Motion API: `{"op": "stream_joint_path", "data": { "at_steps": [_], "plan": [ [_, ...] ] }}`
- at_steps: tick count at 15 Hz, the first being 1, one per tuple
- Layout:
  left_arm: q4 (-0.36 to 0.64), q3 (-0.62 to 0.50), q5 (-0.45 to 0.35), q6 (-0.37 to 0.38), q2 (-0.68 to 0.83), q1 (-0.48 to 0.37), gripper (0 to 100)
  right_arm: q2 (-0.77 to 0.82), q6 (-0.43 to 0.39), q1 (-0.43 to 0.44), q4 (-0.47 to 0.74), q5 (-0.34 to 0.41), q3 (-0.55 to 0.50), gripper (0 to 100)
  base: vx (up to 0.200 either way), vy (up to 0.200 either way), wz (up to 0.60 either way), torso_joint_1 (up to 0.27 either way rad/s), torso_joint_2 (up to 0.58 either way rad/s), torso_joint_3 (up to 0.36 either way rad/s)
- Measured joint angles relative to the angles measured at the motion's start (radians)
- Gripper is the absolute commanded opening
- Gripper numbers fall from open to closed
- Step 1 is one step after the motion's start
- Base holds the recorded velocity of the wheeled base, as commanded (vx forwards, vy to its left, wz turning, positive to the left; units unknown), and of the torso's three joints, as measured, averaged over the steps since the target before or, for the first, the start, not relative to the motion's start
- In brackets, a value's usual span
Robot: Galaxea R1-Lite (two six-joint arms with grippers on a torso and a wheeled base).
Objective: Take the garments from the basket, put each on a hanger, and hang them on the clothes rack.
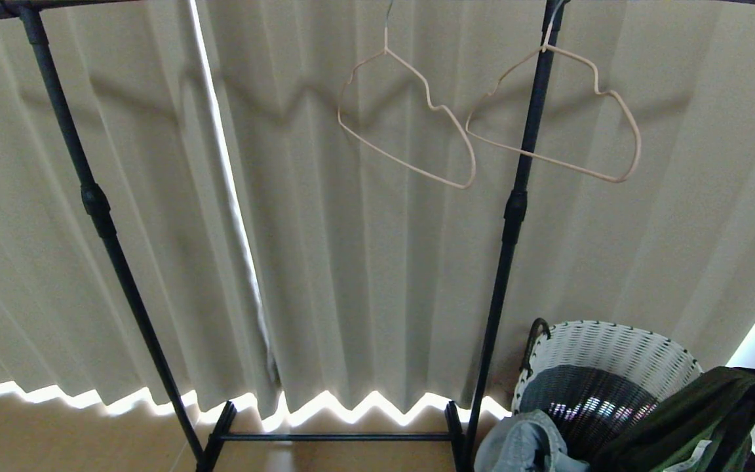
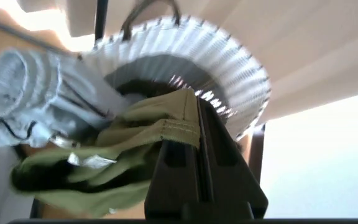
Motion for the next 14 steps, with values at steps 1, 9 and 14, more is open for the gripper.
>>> {"op": "stream_joint_path", "data": {
  "at_steps": [1, 9, 14],
  "plan": [
    [0.000, 0.000, 0.001, 0.000, 0.000, 0.000, 100, -0.027, 0.000, 0.000, 0.012, 0.000, -0.006, 0, -0.200, 0.000, 0.00, 0.002, 0.00, -0.002],
    [0.000, 0.000, 0.001, 0.000, 0.000, 0.000, 100, -0.127, 0.000, 0.000, 0.049, 0.001, -0.012, 0, -0.200, 0.000, 0.00, 0.001, 0.00, 0.002],
    [0.000, 0.000, 0.001, -0.001, 0.000, 0.000, 100, -0.139, 0.000, 0.000, 0.050, 0.002, -0.012, 0, -0.080, 0.000, 0.00, 0.000, 0.00, 0.003]
  ]
}}
